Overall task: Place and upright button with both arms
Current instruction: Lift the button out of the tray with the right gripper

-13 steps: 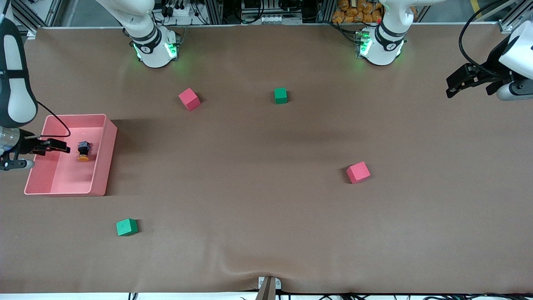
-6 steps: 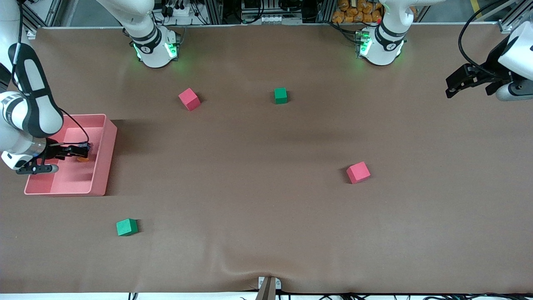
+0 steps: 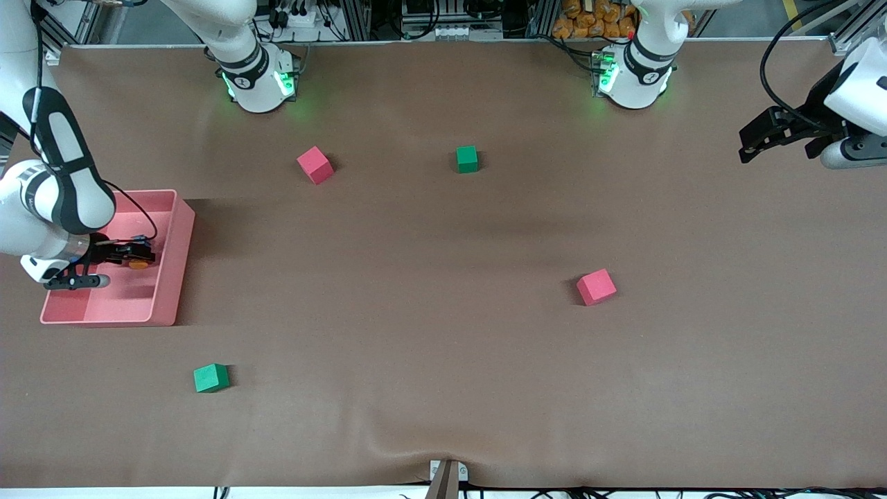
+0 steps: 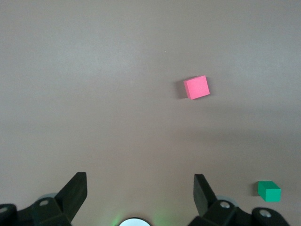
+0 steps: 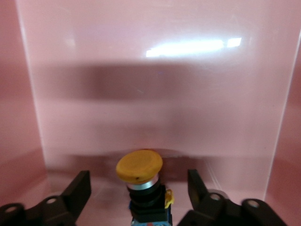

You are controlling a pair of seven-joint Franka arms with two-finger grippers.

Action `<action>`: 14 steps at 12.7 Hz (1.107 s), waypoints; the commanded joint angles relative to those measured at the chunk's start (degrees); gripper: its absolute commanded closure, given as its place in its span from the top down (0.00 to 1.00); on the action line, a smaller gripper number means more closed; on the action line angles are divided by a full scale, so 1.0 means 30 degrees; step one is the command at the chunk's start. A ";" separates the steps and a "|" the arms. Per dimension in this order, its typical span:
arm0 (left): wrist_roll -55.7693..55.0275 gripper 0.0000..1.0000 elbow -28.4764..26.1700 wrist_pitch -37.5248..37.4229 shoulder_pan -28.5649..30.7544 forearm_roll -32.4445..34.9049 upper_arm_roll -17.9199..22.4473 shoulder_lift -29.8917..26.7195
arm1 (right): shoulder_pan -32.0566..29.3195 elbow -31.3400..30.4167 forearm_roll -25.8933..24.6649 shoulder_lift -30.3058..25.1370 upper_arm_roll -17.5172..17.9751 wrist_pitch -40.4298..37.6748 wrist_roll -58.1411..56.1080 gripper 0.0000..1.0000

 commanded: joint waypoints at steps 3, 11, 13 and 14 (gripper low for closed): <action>0.0339 1.00 -0.0069 -0.0225 0.0021 -0.0281 -0.0084 -0.0054 | -0.0485 -0.0353 -0.0125 0.0076 0.0335 0.0975 -0.0528 0.12; 0.0368 1.00 -0.0098 -0.0225 -0.0008 -0.0281 -0.0084 -0.0025 | -0.0339 0.0375 -0.0125 -0.0245 0.0364 -0.0364 -0.0529 0.00; 0.0368 1.00 -0.0098 -0.0225 -0.0009 -0.0281 -0.0084 -0.0025 | -0.0193 0.2158 -0.0125 -0.0800 0.0422 -0.3550 -0.0383 0.00; 0.0368 1.00 -0.0098 -0.0225 -0.0009 -0.0281 -0.0084 -0.0025 | -0.0047 0.3269 -0.0125 -0.1179 0.0510 -0.5132 -0.0353 0.00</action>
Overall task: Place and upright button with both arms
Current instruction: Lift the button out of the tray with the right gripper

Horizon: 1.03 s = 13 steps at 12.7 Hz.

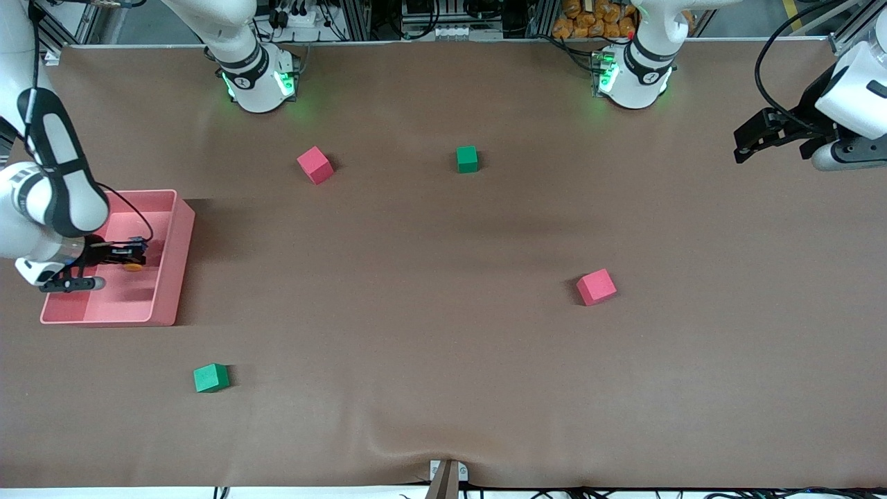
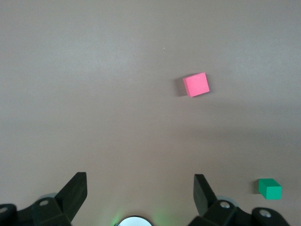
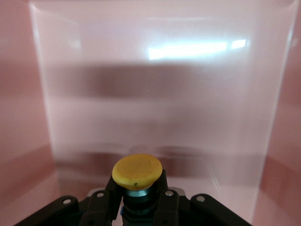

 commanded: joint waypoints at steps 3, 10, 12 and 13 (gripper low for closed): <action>0.0368 1.00 0.0066 -0.0215 0.0028 -0.0281 -0.0027 -0.0025 | 0.2116 0.6183 -0.0125 -0.1226 0.0261 -0.8239 0.1553 0.00; 0.0368 1.00 0.0124 -0.0098 -0.0001 -0.0281 -0.0027 0.0441 | 1.1663 1.1144 0.0137 0.0116 0.0290 -1.0459 1.2625 0.00; 0.0339 1.00 0.0095 -0.0098 -0.0205 -0.0281 -0.0057 0.0793 | 1.3921 1.2347 0.1566 0.1318 0.0262 -0.9933 1.4122 0.00; 0.0339 1.00 0.0066 -0.0098 -0.0294 -0.0281 -0.0086 0.1027 | 1.5004 1.2700 0.2271 0.1845 0.0261 -0.9146 1.5436 0.00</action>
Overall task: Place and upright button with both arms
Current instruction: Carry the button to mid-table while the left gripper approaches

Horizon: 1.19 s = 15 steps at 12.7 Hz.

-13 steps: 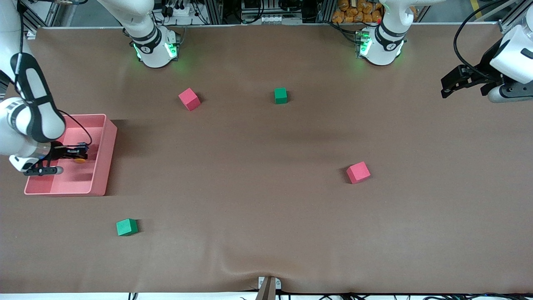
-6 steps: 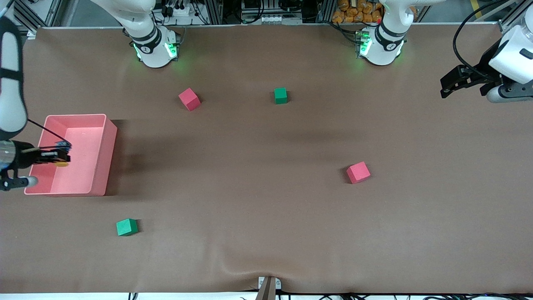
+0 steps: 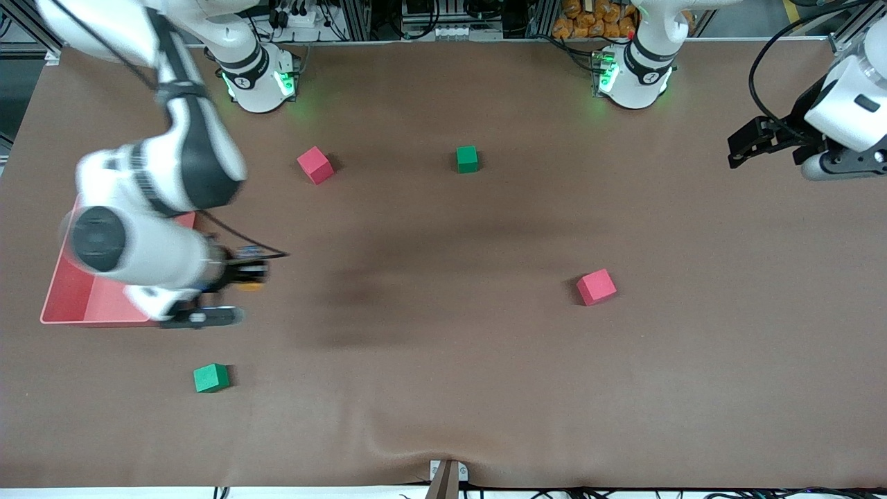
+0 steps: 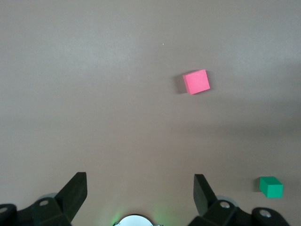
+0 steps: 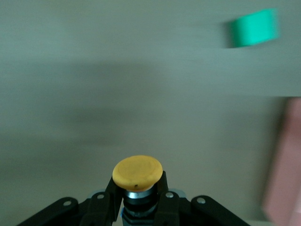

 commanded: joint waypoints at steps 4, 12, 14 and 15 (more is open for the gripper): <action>-0.0042 1.00 -0.0213 -0.0071 -0.0328 -0.0339 -0.0708 0.1309 | 0.5622 0.1997 0.3415 0.4004 -0.0379 0.5788 0.4672 0.00; -0.1737 1.00 -0.2116 0.0631 -0.0766 -0.2126 -0.1295 0.2453 | 0.9293 0.2055 0.2333 0.7815 -0.0585 0.9549 0.7838 0.00; -0.2150 1.00 -0.2148 0.0720 -0.1177 -0.2126 -0.1295 0.3153 | 0.9732 0.2026 0.2217 0.8314 -0.0701 1.0249 0.7839 0.00; -0.2152 1.00 -0.2119 0.0836 -0.1294 -0.2126 -0.1324 0.3505 | 1.0083 0.2055 0.2100 0.8548 -0.0876 1.0689 0.7839 0.19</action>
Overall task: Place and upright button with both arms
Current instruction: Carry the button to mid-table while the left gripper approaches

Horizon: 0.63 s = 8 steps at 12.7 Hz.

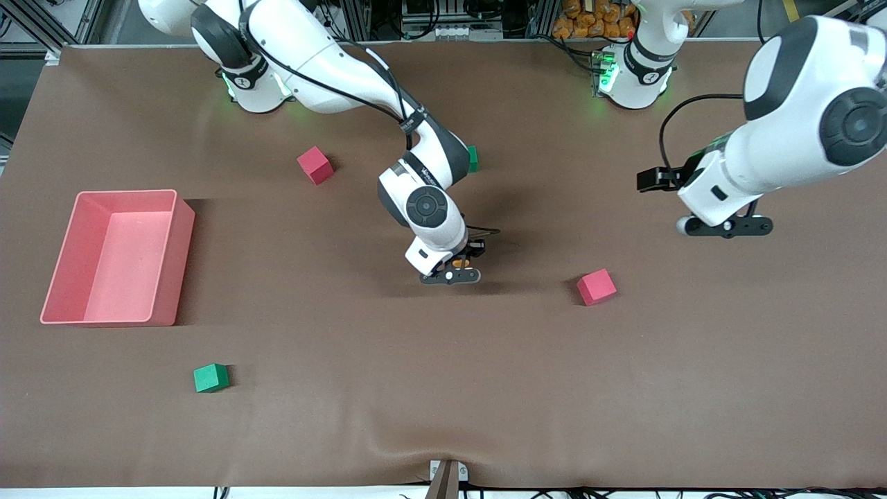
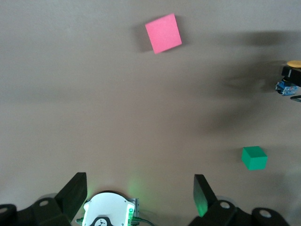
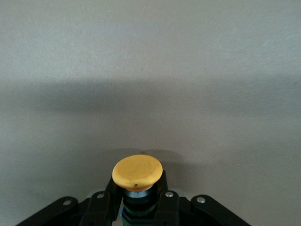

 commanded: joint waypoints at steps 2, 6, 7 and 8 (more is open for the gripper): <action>-0.0433 1.00 0.0031 0.0551 -0.0775 -0.0260 -0.0027 0.1185 | 0.0918 0.0854 -0.0458 0.0826 -0.0783 0.0614 0.0405 0.49; -0.0286 1.00 0.1199 0.0639 -0.1126 -0.0172 -0.0027 0.2883 | 0.0540 0.0883 -0.0604 -0.0341 -0.0871 -0.0375 0.0259 1.00; -0.0287 1.00 0.1638 0.0639 -0.1534 -0.0056 -0.0027 0.3352 | 0.0132 0.1057 -0.0546 -0.0694 -0.0872 -0.1629 0.0288 1.00; -0.0374 1.00 0.2107 0.0639 -0.1625 -0.0084 -0.0027 0.3850 | -0.0394 0.1696 -0.0459 -0.1104 -0.0814 -0.2570 0.0491 1.00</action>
